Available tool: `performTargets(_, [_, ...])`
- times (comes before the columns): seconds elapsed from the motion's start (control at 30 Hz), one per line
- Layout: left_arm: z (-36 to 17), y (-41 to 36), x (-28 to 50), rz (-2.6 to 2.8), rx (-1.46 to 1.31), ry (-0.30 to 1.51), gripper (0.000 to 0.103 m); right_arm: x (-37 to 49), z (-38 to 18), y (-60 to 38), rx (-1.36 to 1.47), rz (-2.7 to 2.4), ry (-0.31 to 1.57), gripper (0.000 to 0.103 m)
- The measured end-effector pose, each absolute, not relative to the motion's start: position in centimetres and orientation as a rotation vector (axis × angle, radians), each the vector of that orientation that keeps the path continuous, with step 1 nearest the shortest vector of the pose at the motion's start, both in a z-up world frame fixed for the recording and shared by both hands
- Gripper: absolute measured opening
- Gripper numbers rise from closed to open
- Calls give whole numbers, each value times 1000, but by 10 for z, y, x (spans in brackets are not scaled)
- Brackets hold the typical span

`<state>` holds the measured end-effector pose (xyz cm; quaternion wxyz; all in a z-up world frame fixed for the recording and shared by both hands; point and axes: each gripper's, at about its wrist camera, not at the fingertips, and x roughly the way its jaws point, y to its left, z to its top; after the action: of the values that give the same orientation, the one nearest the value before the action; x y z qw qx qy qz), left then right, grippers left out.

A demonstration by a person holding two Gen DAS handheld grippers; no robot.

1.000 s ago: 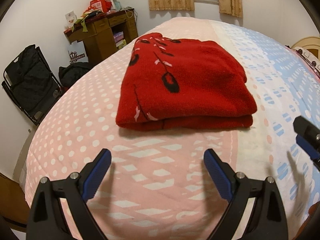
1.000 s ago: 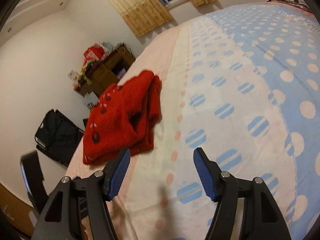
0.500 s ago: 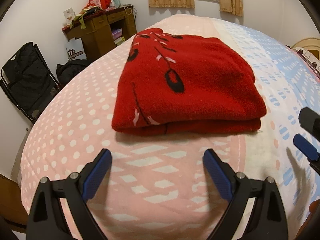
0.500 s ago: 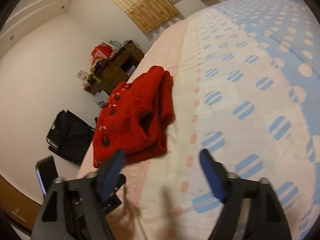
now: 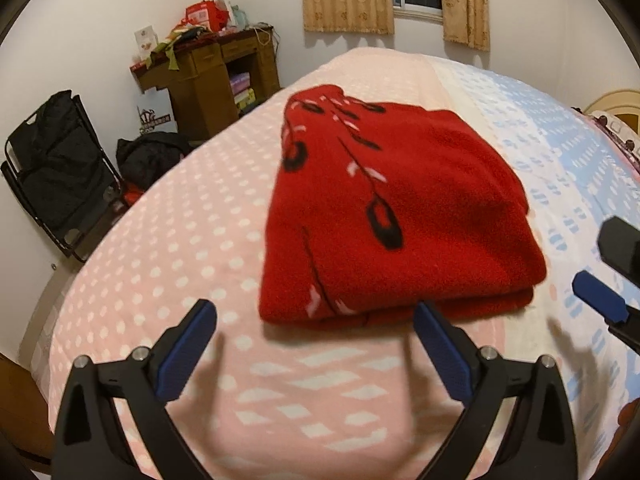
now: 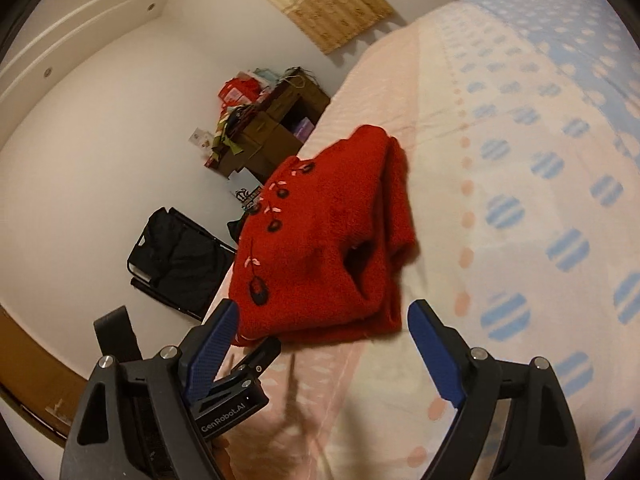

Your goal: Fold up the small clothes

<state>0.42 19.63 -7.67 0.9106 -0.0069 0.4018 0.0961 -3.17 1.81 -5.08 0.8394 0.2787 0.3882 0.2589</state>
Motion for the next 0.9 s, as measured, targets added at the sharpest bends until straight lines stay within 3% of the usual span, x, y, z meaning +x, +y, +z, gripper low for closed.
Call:
performTargets(0.2, [-79, 201, 4, 190, -23, 826, 102, -39, -40, 29, 519, 560, 790, 87])
performTargets(0.43, [-52, 201, -23, 247, 60, 669, 102, -88, 14, 55, 121, 362, 515, 87])
performTargets(0.67, [-16, 225, -44, 269, 116, 630, 102, -104, 52, 78, 146, 426, 508, 87])
performTargets(0.9, [76, 350, -91, 377, -179, 467, 103, -132, 128, 106, 318, 602, 477, 87])
